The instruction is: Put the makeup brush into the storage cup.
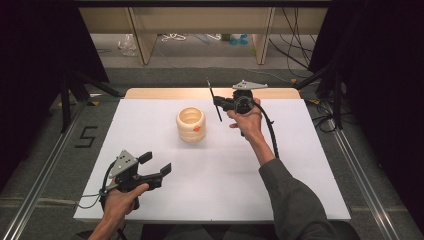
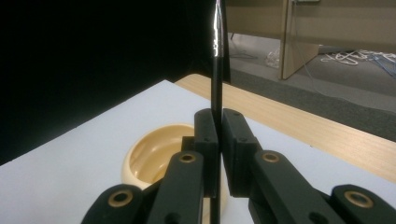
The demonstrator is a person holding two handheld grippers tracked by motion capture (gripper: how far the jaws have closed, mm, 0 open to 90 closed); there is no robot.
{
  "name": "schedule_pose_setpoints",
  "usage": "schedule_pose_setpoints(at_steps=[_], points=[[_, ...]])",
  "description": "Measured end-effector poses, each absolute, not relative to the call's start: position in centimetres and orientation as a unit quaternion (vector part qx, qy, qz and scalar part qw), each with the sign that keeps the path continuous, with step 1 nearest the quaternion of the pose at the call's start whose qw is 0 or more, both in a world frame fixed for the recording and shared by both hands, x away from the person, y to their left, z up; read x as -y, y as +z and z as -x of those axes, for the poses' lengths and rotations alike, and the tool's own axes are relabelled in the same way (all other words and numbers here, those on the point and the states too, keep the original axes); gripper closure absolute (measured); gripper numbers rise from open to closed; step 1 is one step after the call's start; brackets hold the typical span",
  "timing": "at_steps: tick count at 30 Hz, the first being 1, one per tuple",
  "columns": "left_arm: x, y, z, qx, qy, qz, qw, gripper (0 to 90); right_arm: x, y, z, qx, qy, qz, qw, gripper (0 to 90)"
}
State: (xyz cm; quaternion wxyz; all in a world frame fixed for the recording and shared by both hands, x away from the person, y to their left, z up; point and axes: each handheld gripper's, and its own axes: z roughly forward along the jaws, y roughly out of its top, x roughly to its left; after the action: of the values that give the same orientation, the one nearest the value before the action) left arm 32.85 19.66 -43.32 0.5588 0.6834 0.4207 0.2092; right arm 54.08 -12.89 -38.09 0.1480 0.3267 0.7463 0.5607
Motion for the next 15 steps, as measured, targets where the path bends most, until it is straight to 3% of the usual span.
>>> schedule_pose_setpoints(at_steps=[15], points=[[-19.7, -43.3, -32.8, -0.421, 0.209, -0.683, 0.559, 15.8, 11.1, -37.9, -54.6, -0.744, 0.567, -0.323, 0.140, 85.7]])
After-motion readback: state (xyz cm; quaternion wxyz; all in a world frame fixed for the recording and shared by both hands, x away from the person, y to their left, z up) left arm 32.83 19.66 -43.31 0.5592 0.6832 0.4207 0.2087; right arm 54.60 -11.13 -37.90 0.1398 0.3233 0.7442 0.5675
